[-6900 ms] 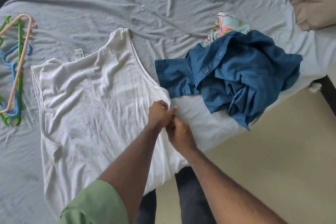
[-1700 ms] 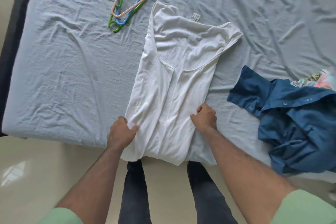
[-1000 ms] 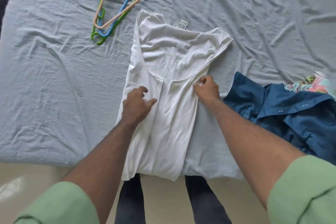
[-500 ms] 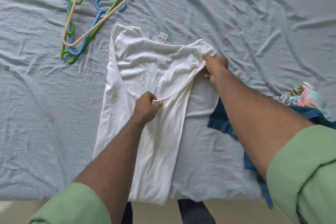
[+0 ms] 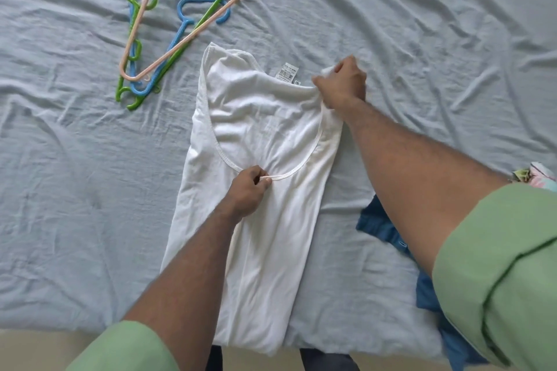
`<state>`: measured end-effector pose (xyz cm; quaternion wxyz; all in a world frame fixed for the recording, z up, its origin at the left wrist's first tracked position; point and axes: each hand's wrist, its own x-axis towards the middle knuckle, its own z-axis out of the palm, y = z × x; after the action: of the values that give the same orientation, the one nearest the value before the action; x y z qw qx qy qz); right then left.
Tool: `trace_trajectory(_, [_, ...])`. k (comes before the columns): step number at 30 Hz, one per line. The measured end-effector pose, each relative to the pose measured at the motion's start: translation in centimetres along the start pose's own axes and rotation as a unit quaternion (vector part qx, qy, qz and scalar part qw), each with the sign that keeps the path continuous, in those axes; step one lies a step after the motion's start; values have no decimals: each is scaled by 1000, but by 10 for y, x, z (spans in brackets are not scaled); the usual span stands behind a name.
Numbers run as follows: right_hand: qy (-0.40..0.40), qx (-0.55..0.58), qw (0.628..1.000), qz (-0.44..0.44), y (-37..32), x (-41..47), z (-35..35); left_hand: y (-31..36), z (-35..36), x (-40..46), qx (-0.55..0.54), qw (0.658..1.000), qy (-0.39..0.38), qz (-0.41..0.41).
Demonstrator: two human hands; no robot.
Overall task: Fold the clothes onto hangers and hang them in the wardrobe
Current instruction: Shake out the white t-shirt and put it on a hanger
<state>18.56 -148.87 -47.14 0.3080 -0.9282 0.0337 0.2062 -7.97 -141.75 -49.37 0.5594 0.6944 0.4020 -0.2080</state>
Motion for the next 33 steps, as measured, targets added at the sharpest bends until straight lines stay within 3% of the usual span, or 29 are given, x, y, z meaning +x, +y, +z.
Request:
trace_trajectory(4, [-151, 139, 976, 79, 4, 16, 13, -5, -6, 1, -40, 999, -1, -4])
trace_trajectory(8, [-205, 197, 955, 88, 15, 23, 10, -9, -6, 2, -71, 997, 13, -9])
trace_trajectory(12, [-190, 177, 965, 48, 18, 12, 11, -14, -2, -5, -77, 996, 26, -23])
trace_trajectory(16, [-59, 118, 988, -76, 42, -33, 17, -23, 4, -32, -42, 997, 56, -25])
trace_trajectory(18, [-4, 108, 989, -97, 60, -77, 21, -34, 7, -49, -50, 996, 65, -41])
trace_trajectory(22, [35, 72, 995, -58, 109, -174, 37, -64, 5, -88, -21, 994, 100, -40])
trace_trajectory(26, [15, 46, 999, 14, 156, -270, 50, -95, -24, -128, 29, 967, 252, -32])
trace_trajectory(28, [-7, 13, 999, 42, 173, -310, 51, -126, -45, -148, 95, 945, 303, -73])
trace_trajectory(30, [-31, -19, 997, 74, 188, -342, 50, -156, -63, -167, 130, 939, 292, -125])
trace_trajectory(33, [-77, -51, 989, 120, 209, -381, 55, -190, -73, -190, 110, 958, 207, -166])
